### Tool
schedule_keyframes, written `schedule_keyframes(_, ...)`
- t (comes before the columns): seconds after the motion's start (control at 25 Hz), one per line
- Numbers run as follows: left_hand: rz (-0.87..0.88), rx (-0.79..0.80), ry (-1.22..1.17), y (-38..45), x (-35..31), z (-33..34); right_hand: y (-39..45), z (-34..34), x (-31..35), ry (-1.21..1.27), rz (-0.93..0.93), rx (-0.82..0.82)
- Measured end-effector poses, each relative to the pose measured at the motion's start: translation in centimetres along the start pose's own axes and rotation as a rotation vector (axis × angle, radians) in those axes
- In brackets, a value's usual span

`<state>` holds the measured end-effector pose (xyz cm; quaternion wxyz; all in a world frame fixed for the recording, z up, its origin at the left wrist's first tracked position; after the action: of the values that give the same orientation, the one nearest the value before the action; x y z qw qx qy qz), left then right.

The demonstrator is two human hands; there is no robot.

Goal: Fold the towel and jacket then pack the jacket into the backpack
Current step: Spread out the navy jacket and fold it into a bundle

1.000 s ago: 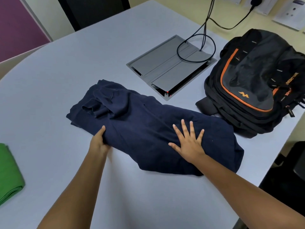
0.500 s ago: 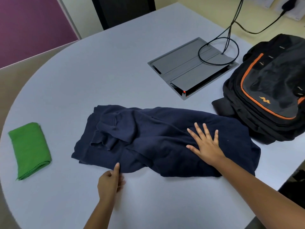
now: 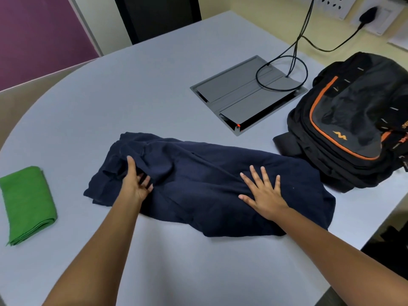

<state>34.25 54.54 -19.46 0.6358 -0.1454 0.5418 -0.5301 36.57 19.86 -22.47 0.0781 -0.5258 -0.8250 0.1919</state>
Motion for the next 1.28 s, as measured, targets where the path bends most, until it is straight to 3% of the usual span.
schedule_keyframes(0.2,0.075,0.03,0.168,1.8,-1.6,0.0,0.4,0.2,0.2,-0.01,-0.006,0.003)
schedule_keyframes(0.32,0.231,-0.075,0.329,2.8,-2.2,0.8,0.5,0.4,0.3,-0.034,0.002,0.008)
schedule_keyframes(0.4,0.378,-0.152,0.284,3.9,-3.9,0.6,0.5,0.4,0.2,-0.037,0.012,0.013)
schedule_keyframes(0.52,0.471,0.016,0.107,4.4,-8.4,0.5,0.4,0.5,0.3,-0.052,0.016,0.012)
schedule_keyframes(0.64,0.391,0.165,0.033,5.0,-10.3,0.2,0.4,0.7,0.4,-0.061,0.024,0.009)
schedule_keyframes(0.76,0.122,-0.098,0.164,6.9,-8.4,-2.0,0.4,0.7,0.3,-0.06,0.027,0.003)
schedule_keyframes(0.84,0.114,-0.247,0.292,6.9,-8.0,-2.5,0.4,0.7,0.4,-0.062,0.029,-0.003)
schedule_keyframes(1.04,0.762,-0.265,0.672,2.9,-8.3,0.6,0.5,1.0,0.4,-0.077,0.041,-0.021)
schedule_keyframes(1.12,1.035,-0.177,1.024,-0.2,-5.1,2.0,0.5,1.0,0.4,-0.072,0.046,-0.031)
schedule_keyframes(1.16,1.155,-0.012,1.216,-1.9,-2.3,2.5,0.5,1.1,0.3,-0.071,0.048,-0.033)
schedule_keyframes(1.24,1.323,0.573,1.643,-3.9,5.0,1.7,0.5,1.3,0.3,-0.062,0.054,-0.047)
schedule_keyframes(1.28,1.339,0.768,1.806,-4.0,7.8,1.0,0.5,1.3,0.3,-0.055,0.052,-0.054)
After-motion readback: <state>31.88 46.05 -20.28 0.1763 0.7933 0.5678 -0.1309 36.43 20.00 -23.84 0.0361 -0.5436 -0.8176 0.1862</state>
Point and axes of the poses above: each hand's wrist, its own y-axis towards the middle knuckle, its own z-axis out of the palm, x = y × z, the point moved 2 cm from there along y, towards the middle knuckle, and after that the axes turned 13 degrees about -y, right-handed, at the moved point
